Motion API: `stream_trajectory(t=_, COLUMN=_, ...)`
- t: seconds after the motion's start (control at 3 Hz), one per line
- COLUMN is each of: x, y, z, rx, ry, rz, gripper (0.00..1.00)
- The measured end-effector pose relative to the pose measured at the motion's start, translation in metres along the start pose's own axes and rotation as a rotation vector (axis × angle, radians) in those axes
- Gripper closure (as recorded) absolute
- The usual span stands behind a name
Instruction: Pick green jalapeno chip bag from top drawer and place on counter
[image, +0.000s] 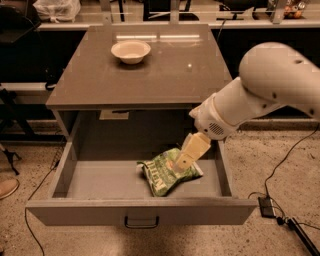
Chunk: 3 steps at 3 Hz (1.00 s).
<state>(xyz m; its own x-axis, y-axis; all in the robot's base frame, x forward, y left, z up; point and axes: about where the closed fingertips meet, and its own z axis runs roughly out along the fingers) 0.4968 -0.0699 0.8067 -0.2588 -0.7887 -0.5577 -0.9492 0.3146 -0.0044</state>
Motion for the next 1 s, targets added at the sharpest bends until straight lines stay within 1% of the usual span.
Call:
stream_trajectory(t=0.33, x=-0.013, y=-0.004, z=0.047, rx=-0.008, ry=-0.024, rz=0.034, gripper=0.00)
stream_trajectory(t=0.67, x=-0.014, y=-0.008, z=0.084, rx=-0.007, ry=-0.026, rz=0.086, gripper=0.00)
stream_trajectory(t=1.0, x=-0.012, y=-0.010, z=0.088, rx=0.007, ry=-0.020, rz=0.083, gripper=0.00)
